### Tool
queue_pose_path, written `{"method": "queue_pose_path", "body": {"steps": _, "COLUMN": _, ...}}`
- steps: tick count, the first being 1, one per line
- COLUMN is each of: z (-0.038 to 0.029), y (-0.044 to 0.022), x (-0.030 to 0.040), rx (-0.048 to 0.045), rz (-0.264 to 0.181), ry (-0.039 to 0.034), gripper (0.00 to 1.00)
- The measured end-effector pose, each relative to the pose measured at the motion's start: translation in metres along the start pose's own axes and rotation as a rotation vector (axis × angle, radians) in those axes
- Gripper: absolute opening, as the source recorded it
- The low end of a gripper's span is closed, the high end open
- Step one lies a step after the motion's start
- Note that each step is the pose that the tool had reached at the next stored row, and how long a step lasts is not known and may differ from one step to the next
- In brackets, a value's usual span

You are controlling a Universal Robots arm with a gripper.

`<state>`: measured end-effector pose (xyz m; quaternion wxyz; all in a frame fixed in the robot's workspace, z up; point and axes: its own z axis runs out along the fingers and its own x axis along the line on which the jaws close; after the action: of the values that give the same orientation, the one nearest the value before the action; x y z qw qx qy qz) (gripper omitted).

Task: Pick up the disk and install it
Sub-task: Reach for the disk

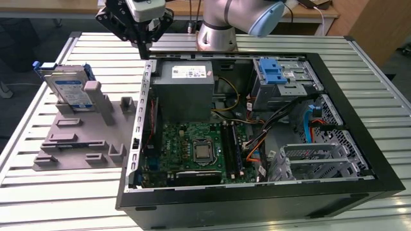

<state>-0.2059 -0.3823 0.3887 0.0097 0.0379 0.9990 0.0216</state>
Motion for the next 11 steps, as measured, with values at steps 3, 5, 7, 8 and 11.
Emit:
{"method": "queue_pose_path", "body": {"steps": 3, "z": 0.0001, "y": -0.0001, "x": 0.0016, "rx": 0.0000, "rz": 0.000, "ry": 0.0001, "gripper": 0.11}}
{"method": "queue_pose_path", "body": {"steps": 5, "z": 0.0003, "y": -0.0002, "x": 0.0028, "rx": 0.0000, "rz": 0.000, "ry": 0.0000, "gripper": 0.11}}
{"method": "queue_pose_path", "body": {"steps": 7, "z": 0.0004, "y": -0.0003, "x": 0.0038, "rx": 0.0000, "rz": 0.000, "ry": 0.0002, "gripper": 0.11}}
{"method": "queue_pose_path", "body": {"steps": 8, "z": 0.0004, "y": -0.0004, "x": 0.0044, "rx": 0.0000, "rz": 0.000, "ry": 0.0002, "gripper": 0.11}}
{"method": "queue_pose_path", "body": {"steps": 11, "z": 0.0005, "y": -0.0005, "x": 0.0063, "rx": 0.0001, "rz": 0.000, "ry": 0.0003, "gripper": 0.11}}
